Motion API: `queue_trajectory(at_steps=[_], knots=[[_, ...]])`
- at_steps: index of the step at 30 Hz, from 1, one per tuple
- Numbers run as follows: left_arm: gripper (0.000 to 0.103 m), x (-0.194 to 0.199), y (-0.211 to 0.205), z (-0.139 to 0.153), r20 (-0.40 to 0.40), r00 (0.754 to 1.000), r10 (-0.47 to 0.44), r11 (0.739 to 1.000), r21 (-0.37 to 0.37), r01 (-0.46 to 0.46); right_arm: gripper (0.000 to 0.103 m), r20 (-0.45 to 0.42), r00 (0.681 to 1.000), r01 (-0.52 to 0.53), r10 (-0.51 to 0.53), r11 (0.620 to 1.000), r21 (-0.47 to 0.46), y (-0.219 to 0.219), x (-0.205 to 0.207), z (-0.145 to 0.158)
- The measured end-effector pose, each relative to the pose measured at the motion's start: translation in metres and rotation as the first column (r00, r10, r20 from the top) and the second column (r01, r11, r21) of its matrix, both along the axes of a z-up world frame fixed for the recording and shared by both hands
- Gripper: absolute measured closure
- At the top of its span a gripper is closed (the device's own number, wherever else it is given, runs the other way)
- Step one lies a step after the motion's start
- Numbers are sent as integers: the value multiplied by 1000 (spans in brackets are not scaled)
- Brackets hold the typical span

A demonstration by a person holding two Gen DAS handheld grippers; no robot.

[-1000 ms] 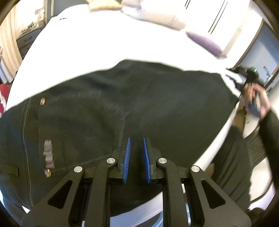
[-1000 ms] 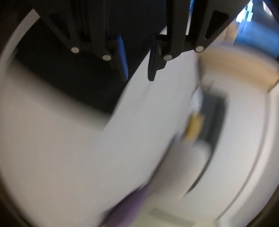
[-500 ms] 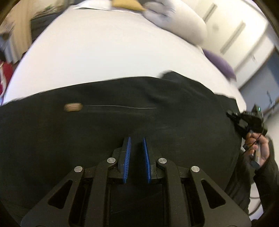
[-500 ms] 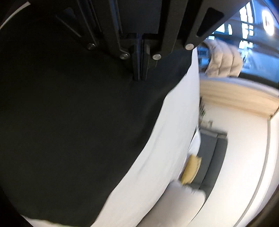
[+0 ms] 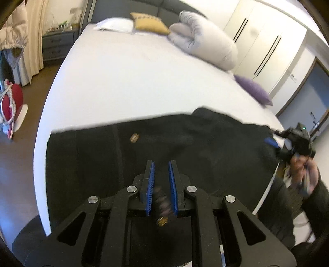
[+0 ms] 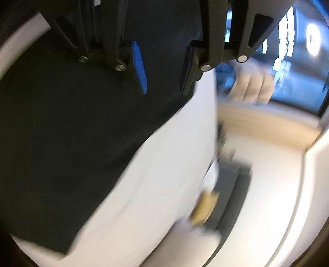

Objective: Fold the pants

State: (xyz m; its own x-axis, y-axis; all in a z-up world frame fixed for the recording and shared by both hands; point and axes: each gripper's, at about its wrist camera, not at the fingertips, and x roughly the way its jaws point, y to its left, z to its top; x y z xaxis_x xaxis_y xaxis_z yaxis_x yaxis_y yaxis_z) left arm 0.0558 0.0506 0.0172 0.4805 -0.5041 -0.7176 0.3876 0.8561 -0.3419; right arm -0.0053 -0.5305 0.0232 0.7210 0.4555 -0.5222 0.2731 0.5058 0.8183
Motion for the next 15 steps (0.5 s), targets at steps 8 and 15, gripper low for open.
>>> queue_trajectory(at_steps=[8,15], knots=[[89,28,-96,-46,-145,989,-28,996,75,40,85,-91,976,-186,197,976,112,75,23,-49],[89,32,-103,-54,-143,989,-33,997,69,43,103,-60,991,124,-119,990,74,-63,7,-52]])
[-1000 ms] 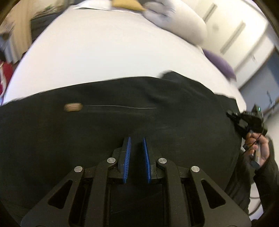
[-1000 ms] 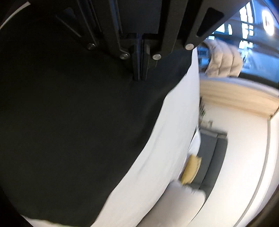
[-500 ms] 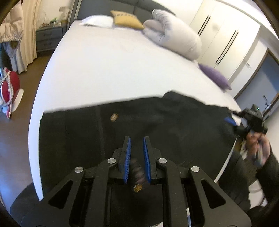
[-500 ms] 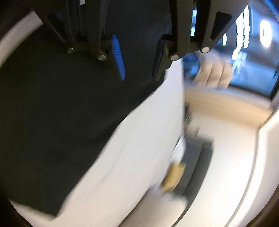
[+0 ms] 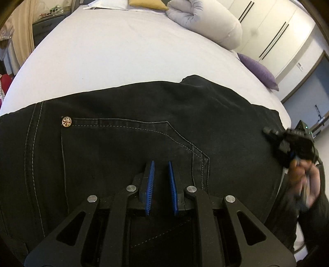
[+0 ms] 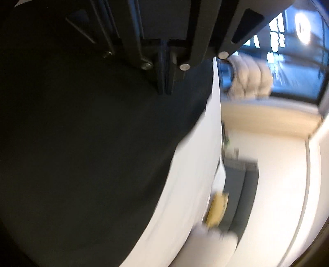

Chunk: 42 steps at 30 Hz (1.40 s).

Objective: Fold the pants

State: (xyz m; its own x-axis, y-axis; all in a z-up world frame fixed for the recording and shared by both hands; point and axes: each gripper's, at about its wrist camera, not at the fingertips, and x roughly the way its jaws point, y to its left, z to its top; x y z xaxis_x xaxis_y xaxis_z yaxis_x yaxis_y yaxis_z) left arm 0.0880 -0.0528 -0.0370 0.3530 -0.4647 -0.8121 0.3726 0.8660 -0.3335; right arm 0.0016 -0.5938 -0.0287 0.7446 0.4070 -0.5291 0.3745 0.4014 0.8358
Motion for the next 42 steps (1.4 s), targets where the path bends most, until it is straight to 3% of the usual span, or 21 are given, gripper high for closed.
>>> queue_trajectory(at_steps=[3,6,7,8,9,11,13,15,19,21,30,34,36,42], knots=[[89,-1,-1,-2,7,1000,1,1000,15,-1,103,-8,992,123,-125,984,-129,-69,-9,12],[89,-4,7,-2,2,1000,4,1000,7,-4,99,-33,972,223,-234,955,-196,-131,-20,22],[89,-5,10,-2,0,1000,3,1000,7,-3,88,-45,960,256,-275,935,-246,-147,-27,34],[89,-5,10,-1,-1,1000,2,1000,11,-2,54,-36,949,289,-313,912,-291,-156,-38,51],[89,-5,9,-1,-1,1000,2,1000,17,-2,27,2,941,324,-339,897,-302,-164,-51,67],[89,-6,8,1,2,1000,4,1000,28,-4,13,92,926,377,-366,878,-296,-170,-82,94],[89,-6,6,1,5,1000,7,999,41,-7,13,123,929,370,-349,883,-288,-168,-113,109],[89,-6,6,2,5,1000,9,999,48,-9,16,95,936,352,-339,897,-269,-165,-138,105],[89,-4,5,3,-9,1000,16,998,53,-16,24,44,922,386,-384,912,-136,-175,-193,70],[89,-3,5,3,-19,1000,22,998,53,-21,31,12,914,404,-405,911,-80,-146,-168,63],[89,-4,4,4,-18,999,28,997,69,-26,39,-26,887,461,-460,885,68,-164,-147,16],[89,-5,4,5,-14,1000,24,997,75,-23,43,23,876,476,-481,871,120,-168,-149,12],[89,-5,4,5,-13,1000,24,997,76,-23,54,53,875,469,-480,871,146,-169,-150,11],[89,-7,3,6,-10,1000,25,996,81,-24,58,111,868,456,-485,865,212,-170,-146,8]])
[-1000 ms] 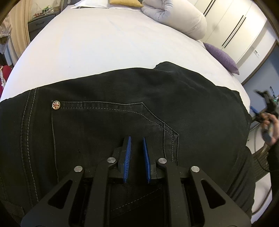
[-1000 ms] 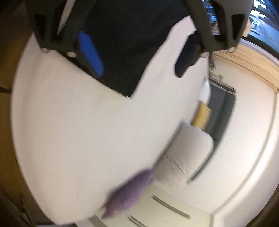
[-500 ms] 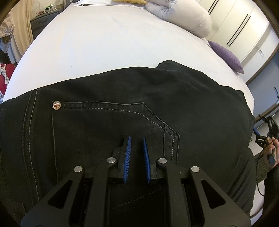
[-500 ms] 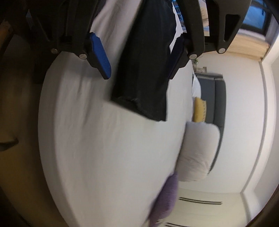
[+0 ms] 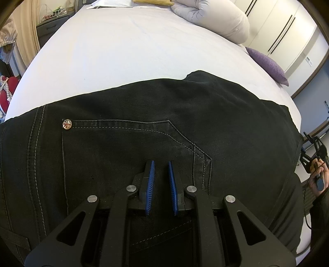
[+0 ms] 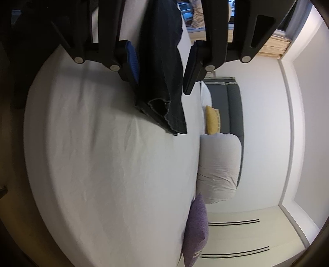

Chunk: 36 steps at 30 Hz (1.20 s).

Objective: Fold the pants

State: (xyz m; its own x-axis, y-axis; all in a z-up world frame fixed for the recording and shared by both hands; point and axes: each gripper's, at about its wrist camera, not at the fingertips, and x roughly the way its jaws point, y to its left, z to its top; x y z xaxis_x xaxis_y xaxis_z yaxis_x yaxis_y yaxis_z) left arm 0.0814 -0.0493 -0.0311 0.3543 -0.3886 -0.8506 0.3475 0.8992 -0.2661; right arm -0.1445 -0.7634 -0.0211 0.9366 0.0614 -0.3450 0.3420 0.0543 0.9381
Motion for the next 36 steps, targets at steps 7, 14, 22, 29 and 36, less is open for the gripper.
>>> queue_trajectory(at_steps=[7,14,22,29,36], knots=[[89,-1,0,0,3,1000,-2,1000,6,2,62,41,998,39,-41,997,61,-10,10,-22],[89,-1,0,-1,9,1000,-5,1000,14,5,89,22,1000,13,-13,999,38,-9,35,-22],[89,0,3,-2,9,1000,-3,1000,9,3,91,-35,999,12,-13,999,-36,-4,46,-16],[89,-2,6,-1,10,1000,0,1000,-1,0,92,-78,997,-4,-6,993,-116,5,56,3],[89,-2,10,0,9,1000,5,1000,-16,-5,92,-193,959,-278,209,838,-469,88,102,88]])
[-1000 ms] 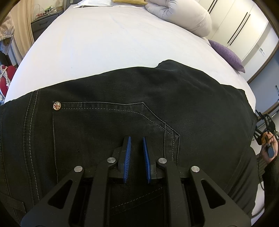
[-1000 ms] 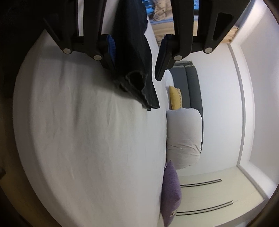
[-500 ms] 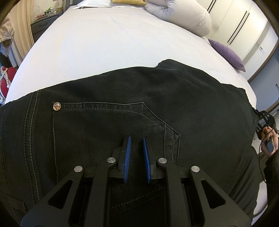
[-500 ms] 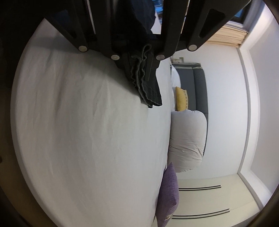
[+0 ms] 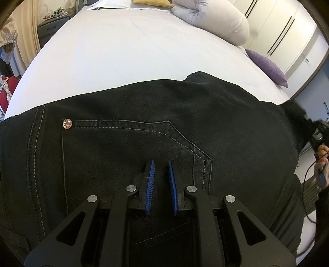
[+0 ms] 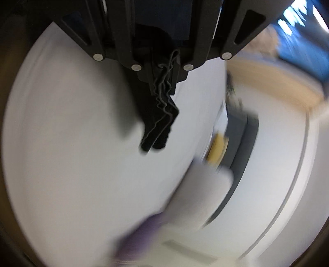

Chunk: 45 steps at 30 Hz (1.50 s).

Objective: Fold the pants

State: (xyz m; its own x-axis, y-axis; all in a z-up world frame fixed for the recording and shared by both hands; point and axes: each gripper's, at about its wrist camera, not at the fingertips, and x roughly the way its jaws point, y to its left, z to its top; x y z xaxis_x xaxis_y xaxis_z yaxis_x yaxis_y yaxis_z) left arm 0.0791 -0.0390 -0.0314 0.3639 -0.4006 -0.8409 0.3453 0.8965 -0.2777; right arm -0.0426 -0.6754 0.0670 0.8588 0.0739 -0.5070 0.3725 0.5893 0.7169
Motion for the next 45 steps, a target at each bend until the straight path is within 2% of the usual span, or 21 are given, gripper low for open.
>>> queue_trajectory(at_steps=[2,4,5,6,7,9,11,14,16,17,18,22,28,31,33,37,38,39,41,44,45], knots=[[89,0,1,0,-1,1000,4,1000,-5,-4,92,-83,986,-157,143,967,-198,56,20,19],[89,-1,3,1,-3,1000,8,1000,-11,-8,92,-211,941,-327,264,869,-372,120,39,21],[89,-1,4,1,-7,1000,11,1000,-16,-11,92,-302,902,-421,310,791,-444,155,48,12],[89,-1,4,2,-10,1000,14,1000,-20,-14,92,-375,866,-486,331,735,-473,181,55,0],[89,0,5,3,-16,1000,17,1000,-26,-17,92,-438,828,-543,350,696,-470,202,63,-16],[89,1,8,6,-37,999,33,998,-47,-35,91,-522,780,-596,345,663,-453,221,72,-42],[89,2,12,12,-69,996,54,994,-87,-60,91,-543,784,-592,300,625,-509,231,73,-56],[86,0,11,21,-105,993,44,977,-201,-65,91,-533,793,-582,296,627,-518,230,70,-55],[52,2,5,24,-137,990,32,962,-264,-68,91,-528,797,-580,294,616,-533,230,69,-53],[15,4,0,24,-172,985,22,947,-312,-76,91,-521,803,-575,289,607,-549,232,67,-51],[7,6,-4,25,-188,982,17,928,-362,-86,91,-512,810,-568,285,599,-565,237,64,-49],[7,14,-25,24,-291,956,-33,849,-513,-127,91,-469,834,-547,291,551,-630,261,52,-33],[7,35,-55,16,-406,907,-113,807,-569,-154,91,-442,833,-553,333,457,-697,303,46,-14],[7,47,-72,7,-461,877,-138,815,-556,-165,91,-456,816,-575,355,415,-706,322,44,-16],[7,48,-79,6,-473,868,-153,825,-544,-151,91,-465,797,-596,386,376,-710,335,43,-18],[10,58,-90,5,-481,854,-198,841,-531,-105,91,-469,776,-615,421,340,-712,354,42,-16],[21,59,-93,9,-466,858,-216,851,-520,-68,91,-469,772,-618,430,329,-714,359,43,-15],[43,60,-94,11,-455,862,-224,858,-512,-47,91,-468,767,-620,440,318,-717,365,43,-14],[76,62,-93,15,-438,869,-231,881,-473,-3,91,-464,758,-623,459,298,-723,375,43,-14],[87,62,-82,24,-396,889,-231,894,-446,34,91,-468,742,-630,480,263,-731,390,43,-14],[87,62,-78,27,-388,894,-227,898,-438,38,91,-470,736,-634,487,255,-730,395,43,-14]])
